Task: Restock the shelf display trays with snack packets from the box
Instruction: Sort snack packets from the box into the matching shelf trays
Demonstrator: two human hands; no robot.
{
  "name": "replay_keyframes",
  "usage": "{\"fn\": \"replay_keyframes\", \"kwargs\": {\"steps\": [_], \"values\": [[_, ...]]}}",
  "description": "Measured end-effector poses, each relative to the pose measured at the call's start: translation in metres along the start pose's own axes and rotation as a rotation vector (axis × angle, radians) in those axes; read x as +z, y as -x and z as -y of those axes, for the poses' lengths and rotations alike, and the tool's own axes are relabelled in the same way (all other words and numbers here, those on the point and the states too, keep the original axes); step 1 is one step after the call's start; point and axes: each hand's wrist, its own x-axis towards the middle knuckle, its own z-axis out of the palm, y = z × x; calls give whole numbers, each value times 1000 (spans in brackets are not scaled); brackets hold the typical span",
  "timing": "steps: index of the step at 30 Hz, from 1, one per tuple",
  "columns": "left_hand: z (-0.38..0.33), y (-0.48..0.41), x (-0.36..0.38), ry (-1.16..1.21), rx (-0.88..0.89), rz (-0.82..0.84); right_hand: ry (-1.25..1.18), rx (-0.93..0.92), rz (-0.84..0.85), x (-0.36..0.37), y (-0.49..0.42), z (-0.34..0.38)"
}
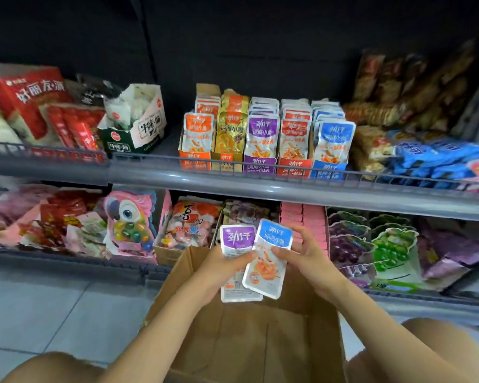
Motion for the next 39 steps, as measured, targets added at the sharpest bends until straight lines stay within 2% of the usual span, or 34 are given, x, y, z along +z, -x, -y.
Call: {"fn": "replay_keyframes", "kwargs": {"steps": [2,5,7,13,15,22,24,27,30,34,39], "values": [[-18,-3,4,-8,17,28,18,-36,21,-10,-2,19],[-41,-7,14,-46,13,102,-27,-107,-71,-23,-9,43],[-55,-9,20,-69,26,145,-90,-89,-73,-31,-15,55],[-90,-25,24,-68,93,168,-449,45,166,-49,-21,91],[-96,-33,25,-112,110,153,-444,43,186,-55,-24,98],[-107,-58,42,-186,65,145,14,-180,2,-87,-39,127],[-113,-65,47,-157,63,143,67,-269,-68,-99,-47,144],[-123,-74,51,-69,5,124,116,-452,-262,-125,-65,172],[-128,-82,54,-4,-34,95,279,-611,-353,-143,-80,191],[-130,-84,58,22,-19,129,592,-572,-318,-148,-106,181],[-133,-79,57,0,32,69,1019,-537,-294,-144,-119,167]]}}
